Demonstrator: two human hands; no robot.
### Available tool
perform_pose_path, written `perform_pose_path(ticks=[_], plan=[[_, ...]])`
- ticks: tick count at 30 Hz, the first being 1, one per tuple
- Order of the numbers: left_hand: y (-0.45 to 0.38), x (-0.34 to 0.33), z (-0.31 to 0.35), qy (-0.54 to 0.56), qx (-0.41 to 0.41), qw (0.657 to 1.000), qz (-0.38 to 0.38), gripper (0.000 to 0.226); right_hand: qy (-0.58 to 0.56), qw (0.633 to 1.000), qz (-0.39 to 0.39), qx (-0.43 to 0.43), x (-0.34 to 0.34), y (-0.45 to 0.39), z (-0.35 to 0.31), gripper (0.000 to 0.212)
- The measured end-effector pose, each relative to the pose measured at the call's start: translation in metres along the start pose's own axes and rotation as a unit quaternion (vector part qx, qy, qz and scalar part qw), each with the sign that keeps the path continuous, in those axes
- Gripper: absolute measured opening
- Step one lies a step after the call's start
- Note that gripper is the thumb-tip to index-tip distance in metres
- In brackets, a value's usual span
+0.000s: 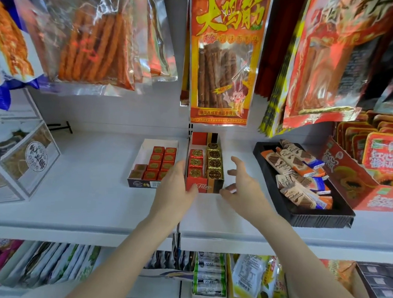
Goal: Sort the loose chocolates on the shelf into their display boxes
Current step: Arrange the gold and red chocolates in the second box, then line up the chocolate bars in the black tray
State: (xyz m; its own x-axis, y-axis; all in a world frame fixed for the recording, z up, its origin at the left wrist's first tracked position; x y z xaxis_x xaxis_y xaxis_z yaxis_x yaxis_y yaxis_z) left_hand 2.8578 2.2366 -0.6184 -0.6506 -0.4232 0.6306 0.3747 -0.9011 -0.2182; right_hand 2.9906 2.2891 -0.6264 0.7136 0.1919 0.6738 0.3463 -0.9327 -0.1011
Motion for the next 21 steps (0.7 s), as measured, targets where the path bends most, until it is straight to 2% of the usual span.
perform_pose_path(ticks=[3,5,8,10,12,14,17,21], plan=[[0.015,0.020,0.024,-0.034,-0.081,0.995,0.055,0.047,0.055,0.996,0.017,0.065,0.034,0.020,-0.017,0.061],[0.024,0.018,0.042,-0.016,-0.115,0.992,0.057,0.042,0.067,0.991,0.058,0.098,0.069,0.036,-0.024,0.051],[0.031,-0.010,0.067,0.039,-0.136,0.990,0.007,0.038,0.084,0.979,0.154,0.105,0.128,0.052,-0.013,0.035],[0.035,-0.041,0.082,0.061,-0.142,0.987,-0.051,0.039,0.113,0.973,0.196,0.057,0.157,0.057,0.016,0.030],[0.041,-0.073,0.094,0.060,-0.148,0.981,-0.113,0.041,0.162,0.969,0.188,-0.014,0.169,0.058,0.051,0.033],[0.047,-0.099,0.101,0.052,-0.149,0.973,-0.166,0.044,0.202,0.966,0.148,-0.064,0.168,0.060,0.079,0.038],[0.051,-0.120,0.104,0.050,-0.150,0.965,-0.208,0.050,0.196,0.971,0.086,-0.103,0.155,0.063,0.105,0.044],[0.051,-0.127,0.099,0.098,-0.083,0.963,-0.238,0.054,0.159,0.978,0.079,-0.113,0.150,0.062,0.112,0.047]])
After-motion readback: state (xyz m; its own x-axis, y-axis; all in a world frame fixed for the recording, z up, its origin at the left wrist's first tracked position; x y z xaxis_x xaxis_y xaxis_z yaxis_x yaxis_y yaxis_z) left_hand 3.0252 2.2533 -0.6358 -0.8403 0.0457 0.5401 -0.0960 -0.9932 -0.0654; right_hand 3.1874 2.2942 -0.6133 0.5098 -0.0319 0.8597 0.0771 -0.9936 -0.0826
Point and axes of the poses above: each hand's wrist, its own y-axis away from the middle knuckle, its own x-axis out of the back of the hand, z = x × y, the point moved 10 cm from there along -y, towards the middle knuckle, and after that the axes turned 5 degrees about z, right-handed, at the moved point
